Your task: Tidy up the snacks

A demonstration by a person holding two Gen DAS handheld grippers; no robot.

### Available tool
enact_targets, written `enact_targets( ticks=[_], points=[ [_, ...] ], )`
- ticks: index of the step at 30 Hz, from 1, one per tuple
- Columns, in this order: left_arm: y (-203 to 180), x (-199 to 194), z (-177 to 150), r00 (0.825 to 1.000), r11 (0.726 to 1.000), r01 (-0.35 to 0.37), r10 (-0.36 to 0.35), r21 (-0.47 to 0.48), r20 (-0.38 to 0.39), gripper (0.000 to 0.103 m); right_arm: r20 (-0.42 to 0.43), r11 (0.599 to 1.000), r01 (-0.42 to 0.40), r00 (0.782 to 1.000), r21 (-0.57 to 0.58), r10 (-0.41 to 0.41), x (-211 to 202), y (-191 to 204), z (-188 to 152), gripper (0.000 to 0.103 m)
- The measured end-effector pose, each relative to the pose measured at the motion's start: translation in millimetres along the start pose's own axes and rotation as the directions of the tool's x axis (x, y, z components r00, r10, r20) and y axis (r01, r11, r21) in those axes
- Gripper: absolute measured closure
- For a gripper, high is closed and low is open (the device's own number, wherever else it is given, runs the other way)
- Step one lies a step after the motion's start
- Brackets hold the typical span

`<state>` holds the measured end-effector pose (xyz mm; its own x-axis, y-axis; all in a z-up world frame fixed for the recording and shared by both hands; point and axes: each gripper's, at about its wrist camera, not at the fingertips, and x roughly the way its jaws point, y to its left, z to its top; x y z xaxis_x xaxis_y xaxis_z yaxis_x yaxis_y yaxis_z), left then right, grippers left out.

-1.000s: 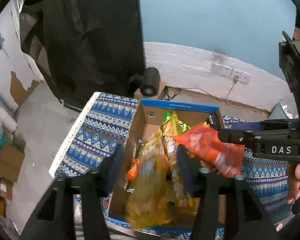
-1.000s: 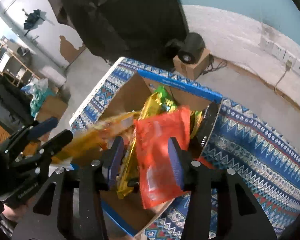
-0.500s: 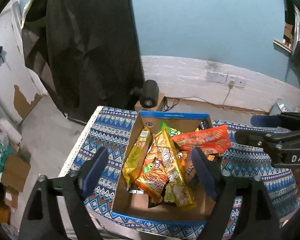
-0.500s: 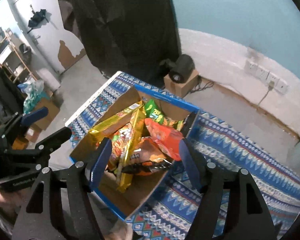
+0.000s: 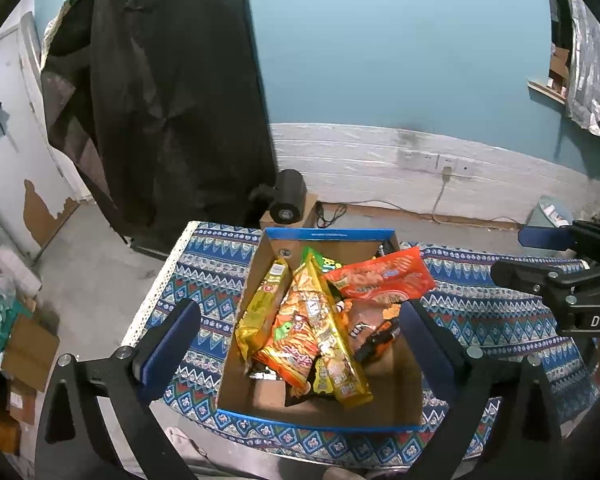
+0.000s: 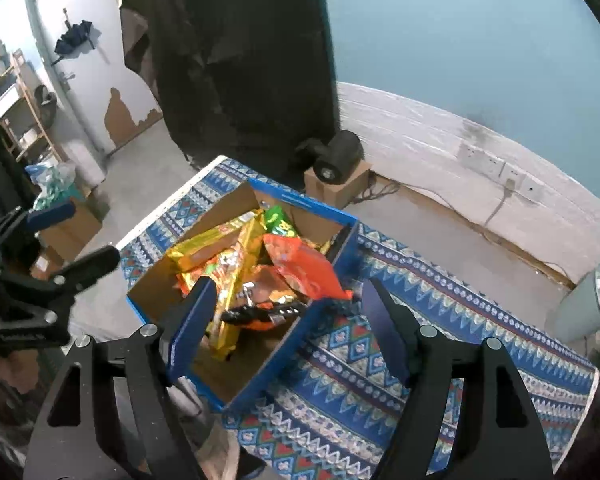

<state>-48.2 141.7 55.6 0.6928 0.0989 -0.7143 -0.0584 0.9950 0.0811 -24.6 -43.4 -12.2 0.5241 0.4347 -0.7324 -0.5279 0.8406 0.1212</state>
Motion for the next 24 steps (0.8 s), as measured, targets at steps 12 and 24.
enact_targets(
  ticks=[12, 24],
  points=[
    [-11, -1, -9, 1.000, 0.999, -0.003, 0.003, 0.034, -0.021, 0.001, 0.003, 0.999, 0.046, 0.999, -0.023, -0.046, -7, -11, -21, 0.028],
    [-17, 2, -10, 0.999, 0.999, -0.007, 0.009, 0.046, -0.038, 0.001, 0.002, 0.999, 0.045, 0.999, -0.021, -0.045, -9, -14, -23, 0.028]
  ],
)
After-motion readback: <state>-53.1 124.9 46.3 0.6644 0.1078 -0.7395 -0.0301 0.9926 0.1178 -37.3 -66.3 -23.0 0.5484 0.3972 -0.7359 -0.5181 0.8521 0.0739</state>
